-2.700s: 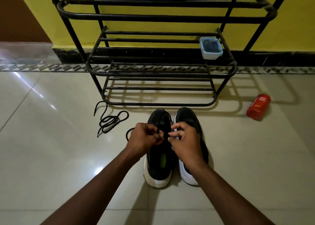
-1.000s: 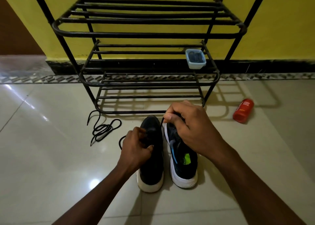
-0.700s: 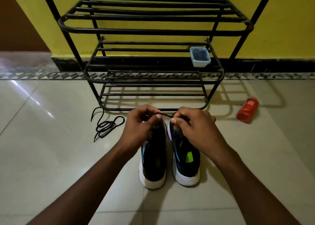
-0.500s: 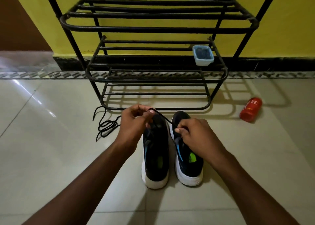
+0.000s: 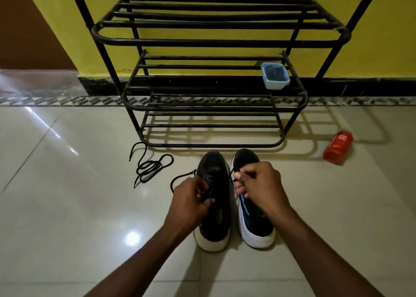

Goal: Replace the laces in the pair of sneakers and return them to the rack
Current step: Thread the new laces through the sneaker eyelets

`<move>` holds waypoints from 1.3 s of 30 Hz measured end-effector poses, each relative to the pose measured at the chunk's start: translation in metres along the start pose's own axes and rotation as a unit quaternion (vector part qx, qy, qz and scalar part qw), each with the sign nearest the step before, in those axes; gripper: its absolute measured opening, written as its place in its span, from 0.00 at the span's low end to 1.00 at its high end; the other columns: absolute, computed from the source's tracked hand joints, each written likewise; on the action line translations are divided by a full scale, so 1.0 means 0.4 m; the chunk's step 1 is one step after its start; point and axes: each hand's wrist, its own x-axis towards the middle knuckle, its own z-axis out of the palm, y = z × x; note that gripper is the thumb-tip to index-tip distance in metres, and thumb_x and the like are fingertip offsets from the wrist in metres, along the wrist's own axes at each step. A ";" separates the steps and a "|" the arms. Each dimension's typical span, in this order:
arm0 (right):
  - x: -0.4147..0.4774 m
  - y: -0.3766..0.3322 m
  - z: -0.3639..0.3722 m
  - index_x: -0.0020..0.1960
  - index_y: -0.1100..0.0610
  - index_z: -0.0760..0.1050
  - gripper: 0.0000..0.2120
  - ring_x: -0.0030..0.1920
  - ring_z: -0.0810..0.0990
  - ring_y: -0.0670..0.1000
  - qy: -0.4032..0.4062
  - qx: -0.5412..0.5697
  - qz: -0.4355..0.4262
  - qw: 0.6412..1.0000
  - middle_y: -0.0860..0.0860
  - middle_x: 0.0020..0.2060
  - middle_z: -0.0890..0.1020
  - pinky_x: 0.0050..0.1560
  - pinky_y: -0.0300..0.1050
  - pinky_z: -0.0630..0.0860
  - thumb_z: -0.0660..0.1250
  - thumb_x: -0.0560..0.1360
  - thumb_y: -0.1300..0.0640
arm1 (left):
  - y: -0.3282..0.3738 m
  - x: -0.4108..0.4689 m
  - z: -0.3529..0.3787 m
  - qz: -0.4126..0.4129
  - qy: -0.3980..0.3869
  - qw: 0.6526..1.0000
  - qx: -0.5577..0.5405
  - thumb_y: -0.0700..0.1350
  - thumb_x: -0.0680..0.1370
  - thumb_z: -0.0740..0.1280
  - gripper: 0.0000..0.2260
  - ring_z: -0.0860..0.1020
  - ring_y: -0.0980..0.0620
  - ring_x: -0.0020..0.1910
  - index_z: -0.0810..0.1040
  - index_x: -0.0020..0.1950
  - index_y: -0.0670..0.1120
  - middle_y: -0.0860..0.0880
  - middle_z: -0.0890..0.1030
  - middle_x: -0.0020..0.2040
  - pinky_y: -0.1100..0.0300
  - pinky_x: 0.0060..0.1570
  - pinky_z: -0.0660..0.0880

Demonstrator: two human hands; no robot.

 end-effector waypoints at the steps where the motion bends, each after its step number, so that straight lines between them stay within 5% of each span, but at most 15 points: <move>1: -0.001 -0.001 0.011 0.47 0.68 0.76 0.06 0.20 0.73 0.40 -0.020 0.051 0.030 0.998 0.54 0.28 0.76 0.23 0.30 0.67 0.64 0.81 0.66 | -0.010 0.000 0.003 0.009 0.014 1.000 0.005 0.44 0.69 0.80 0.11 0.79 0.56 0.37 0.78 0.44 0.49 0.54 0.80 0.39 0.63 0.37 0.77; 3: -0.002 -0.001 0.024 0.48 0.66 0.75 0.05 0.20 0.74 0.41 -0.044 0.098 0.053 0.993 0.55 0.28 0.79 0.23 0.31 0.69 0.61 0.81 0.68 | -0.023 0.001 0.006 -0.011 0.029 0.999 -0.014 0.44 0.71 0.79 0.08 0.79 0.57 0.36 0.81 0.44 0.50 0.54 0.81 0.38 0.57 0.39 0.80; 6: 0.002 0.015 0.038 0.43 0.64 0.78 0.08 0.25 0.80 0.43 -0.029 0.047 -0.002 0.998 0.63 0.37 0.83 0.27 0.34 0.75 0.65 0.78 0.72 | -0.036 0.003 0.009 -0.061 0.029 0.995 -0.075 0.42 0.73 0.77 0.05 0.81 0.61 0.37 0.84 0.46 0.50 0.54 0.84 0.38 0.66 0.39 0.78; 10: 0.016 0.047 0.066 0.38 0.56 0.81 0.11 0.32 0.84 0.46 -0.017 -0.054 -0.082 0.995 0.50 0.33 0.85 0.31 0.32 0.75 0.71 0.74 0.69 | -0.057 0.008 0.006 -0.167 0.005 0.947 -0.274 0.36 0.75 0.75 0.04 0.83 0.50 0.40 0.85 0.45 0.44 0.46 0.86 0.38 0.57 0.44 0.79; 13: 0.021 0.051 0.085 0.38 0.53 0.81 0.08 0.38 0.82 0.39 0.002 -0.153 -0.150 0.977 0.45 0.35 0.84 0.39 0.26 0.73 0.74 0.73 0.65 | -0.064 0.008 -0.001 -0.182 -0.018 0.927 -0.326 0.35 0.76 0.73 0.03 0.80 0.52 0.37 0.85 0.46 0.42 0.44 0.85 0.38 0.54 0.45 0.78; 19: 0.035 0.056 0.109 0.41 0.51 0.81 0.07 0.39 0.81 0.35 -0.015 -0.219 -0.169 0.961 0.43 0.36 0.83 0.41 0.26 0.75 0.74 0.74 0.61 | -0.067 0.012 0.001 -0.185 -0.024 0.920 -0.344 0.35 0.76 0.73 0.03 0.80 0.56 0.34 0.85 0.48 0.41 0.47 0.84 0.36 0.60 0.41 0.77; 24: 0.040 0.060 0.128 0.40 0.51 0.81 0.06 0.32 0.79 0.40 -0.013 -0.240 -0.182 0.954 0.44 0.32 0.81 0.38 0.37 0.80 0.77 0.72 0.58 | -0.067 0.015 0.000 -0.181 -0.022 0.917 -0.355 0.34 0.75 0.74 0.05 0.86 0.47 0.46 0.85 0.50 0.40 0.41 0.86 0.44 0.62 0.44 0.79; 33: 0.025 0.098 0.148 0.39 0.52 0.81 0.07 0.30 0.77 0.43 0.028 -0.150 -0.182 0.971 0.47 0.30 0.81 0.30 0.34 0.74 0.76 0.72 0.60 | -0.070 0.018 0.002 -0.169 -0.017 0.926 -0.337 0.35 0.74 0.75 0.06 0.85 0.47 0.48 0.86 0.49 0.42 0.40 0.86 0.45 0.61 0.48 0.81; 39: 0.025 0.098 0.158 0.46 0.52 0.82 0.11 0.37 0.79 0.53 0.064 -0.288 -0.315 0.902 0.48 0.34 0.79 0.45 0.53 0.79 0.78 0.66 0.61 | -0.062 0.020 -0.005 -0.151 -0.048 0.928 -0.337 0.36 0.78 0.71 0.05 0.85 0.52 0.46 0.86 0.49 0.43 0.46 0.87 0.43 0.65 0.43 0.79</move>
